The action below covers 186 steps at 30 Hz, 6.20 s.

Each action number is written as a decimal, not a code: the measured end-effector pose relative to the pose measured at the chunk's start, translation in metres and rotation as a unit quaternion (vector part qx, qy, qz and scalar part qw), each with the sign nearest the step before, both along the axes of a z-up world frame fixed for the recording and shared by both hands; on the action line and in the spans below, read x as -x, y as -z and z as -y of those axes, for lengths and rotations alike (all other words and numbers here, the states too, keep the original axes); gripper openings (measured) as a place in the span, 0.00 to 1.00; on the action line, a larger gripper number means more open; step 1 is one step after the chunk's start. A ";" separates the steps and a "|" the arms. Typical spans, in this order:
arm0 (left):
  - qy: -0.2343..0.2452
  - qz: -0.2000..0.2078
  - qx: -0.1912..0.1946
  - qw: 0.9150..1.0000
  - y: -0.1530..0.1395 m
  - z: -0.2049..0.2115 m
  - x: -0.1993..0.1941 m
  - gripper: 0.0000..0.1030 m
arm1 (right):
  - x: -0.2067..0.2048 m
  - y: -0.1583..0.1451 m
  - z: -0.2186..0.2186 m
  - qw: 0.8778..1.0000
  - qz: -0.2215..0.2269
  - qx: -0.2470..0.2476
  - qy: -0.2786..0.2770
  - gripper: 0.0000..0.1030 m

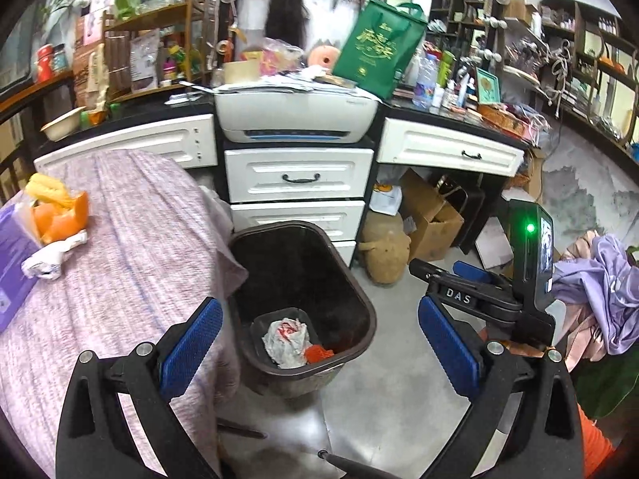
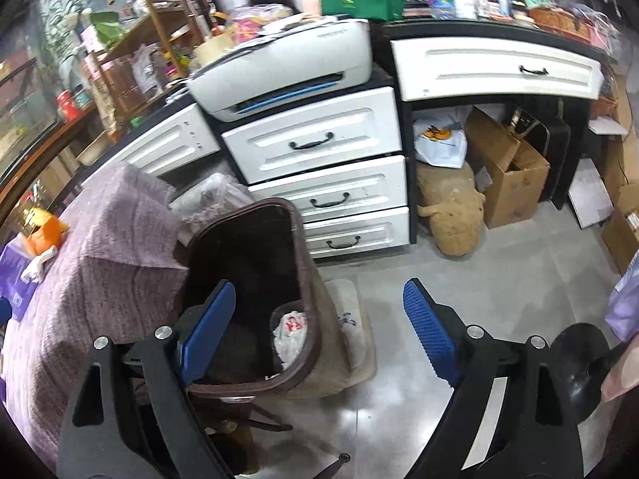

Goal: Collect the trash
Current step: 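Move both tools back over the table toward the purple bag and wrapper, then grasp the white wrapper with the right tool while the left grasps the purple tissue bag, then carry the wrapper to the bin and open the right tool over it, then carry the purple tissue bag over the bin and open the left tool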

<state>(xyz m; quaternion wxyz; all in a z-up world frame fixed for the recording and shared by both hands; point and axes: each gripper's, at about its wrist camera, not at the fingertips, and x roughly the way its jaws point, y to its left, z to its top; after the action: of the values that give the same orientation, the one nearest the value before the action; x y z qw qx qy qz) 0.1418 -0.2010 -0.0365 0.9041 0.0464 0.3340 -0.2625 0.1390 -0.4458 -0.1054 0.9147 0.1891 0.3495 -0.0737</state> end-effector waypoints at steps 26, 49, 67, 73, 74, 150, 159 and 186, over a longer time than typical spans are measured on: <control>-0.208 0.029 0.006 0.978 -0.013 -0.222 0.028 0.95 | -0.039 -0.088 -0.196 0.959 0.075 0.018 -0.274 0.84; -0.256 0.024 -0.020 0.966 -0.021 -0.302 -0.012 0.95 | -0.106 -0.099 -0.365 0.860 0.068 0.160 -0.480 0.80; -0.226 0.030 -0.080 0.970 -0.032 -0.287 -0.063 0.95 | -0.155 -0.073 -0.407 0.811 0.033 0.250 -0.527 0.36; -0.207 0.033 -0.116 0.971 -0.035 -0.275 -0.082 0.95 | -0.142 -0.089 -0.390 0.823 0.037 0.212 -0.526 0.33; -0.203 0.033 -0.122 0.971 -0.035 -0.273 -0.085 0.95 | -0.138 -0.092 -0.384 0.825 0.042 0.207 -0.525 0.33; -0.068 0.043 0.052 0.995 -0.044 -0.126 -0.028 0.23 | -0.143 0.049 -0.094 0.982 -0.088 0.019 -0.167 0.54; -0.056 0.037 0.054 0.996 -0.042 -0.114 -0.030 0.23 | -0.129 0.062 -0.089 0.985 -0.093 0.017 -0.146 0.72; 0.018 -0.049 0.039 0.998 0.017 -0.004 -0.057 0.23 | -0.026 -0.024 -0.008 0.997 0.025 0.066 -0.017 0.82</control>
<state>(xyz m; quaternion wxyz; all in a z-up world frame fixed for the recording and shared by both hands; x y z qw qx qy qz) 0.1990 -0.1966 -0.0539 0.8829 0.0042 0.3660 -0.2939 0.1653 -0.4381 -0.0819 0.9349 0.1243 0.3237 -0.0762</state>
